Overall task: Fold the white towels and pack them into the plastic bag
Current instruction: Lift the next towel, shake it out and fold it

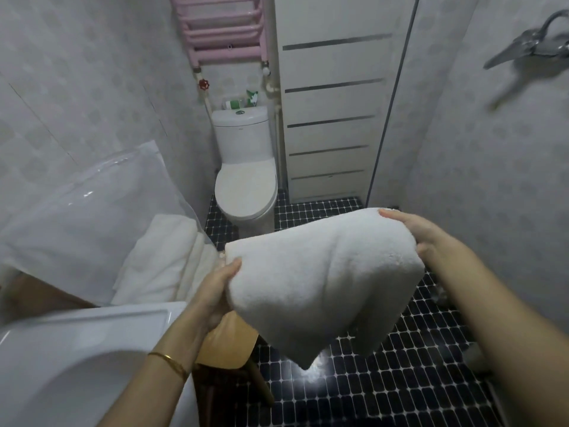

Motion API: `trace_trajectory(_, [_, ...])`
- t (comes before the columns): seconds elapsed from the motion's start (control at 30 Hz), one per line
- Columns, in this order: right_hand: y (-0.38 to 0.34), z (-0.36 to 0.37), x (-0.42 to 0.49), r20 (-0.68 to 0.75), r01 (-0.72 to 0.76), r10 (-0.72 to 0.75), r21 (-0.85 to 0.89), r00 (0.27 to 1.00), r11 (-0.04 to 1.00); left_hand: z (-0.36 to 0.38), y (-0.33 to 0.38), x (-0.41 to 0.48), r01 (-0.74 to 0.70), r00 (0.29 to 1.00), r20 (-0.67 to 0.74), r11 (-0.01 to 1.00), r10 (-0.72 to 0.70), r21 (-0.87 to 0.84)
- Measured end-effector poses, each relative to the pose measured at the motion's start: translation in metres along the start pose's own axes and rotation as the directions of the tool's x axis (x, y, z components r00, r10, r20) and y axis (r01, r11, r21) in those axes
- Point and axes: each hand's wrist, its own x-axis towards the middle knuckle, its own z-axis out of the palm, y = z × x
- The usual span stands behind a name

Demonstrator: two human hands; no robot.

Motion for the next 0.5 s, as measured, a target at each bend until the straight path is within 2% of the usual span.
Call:
trace_trajectory(0.07, [0.008,-0.007,0.004,-0.009,-0.128,0.128,-0.022,0.992,0.992,0.014,-0.008,0.001,0.034,0.985,-0.162,0.986,-0.060,-0.160])
trace_trajectory(0.1, [0.012,-0.012,0.006,-0.015,-0.156,0.156,-0.008,0.988,0.988,0.021,-0.010,0.001,0.065,0.978,-0.180,0.969,-0.109,-0.238])
trace_trajectory(0.17, [0.024,-0.027,0.008,0.005,-0.138,0.138,0.071,0.990,0.988,0.032,-0.009,0.000,0.147,0.969,-0.135,0.922,-0.207,-0.359])
trace_trajectory(0.23, [0.042,-0.045,0.009,0.095,-0.090,0.077,0.135,0.993,0.987,0.037,-0.008,-0.001,0.161,0.974,-0.082,0.898,-0.212,-0.411])
trace_trajectory(0.3, [0.062,-0.056,0.008,0.244,-0.084,0.046,0.149,0.969,0.985,0.039,-0.010,0.000,0.190,0.972,-0.042,0.881,-0.230,-0.433])
trace_trajectory(0.37, [0.080,-0.054,0.008,0.397,-0.118,0.075,0.084,0.915,0.989,0.040,-0.013,-0.001,0.301,0.946,0.050,0.816,-0.319,-0.493])
trace_trajectory(0.43, [0.089,-0.041,0.011,0.321,-0.103,0.124,-0.082,0.939,0.991,0.034,-0.014,-0.001,0.321,0.935,0.038,0.798,-0.352,-0.510])
trace_trajectory(0.5, [0.090,-0.025,0.014,0.097,-0.059,0.082,-0.221,0.992,0.974,0.021,-0.014,-0.002,0.286,0.940,-0.005,0.798,-0.340,-0.530])
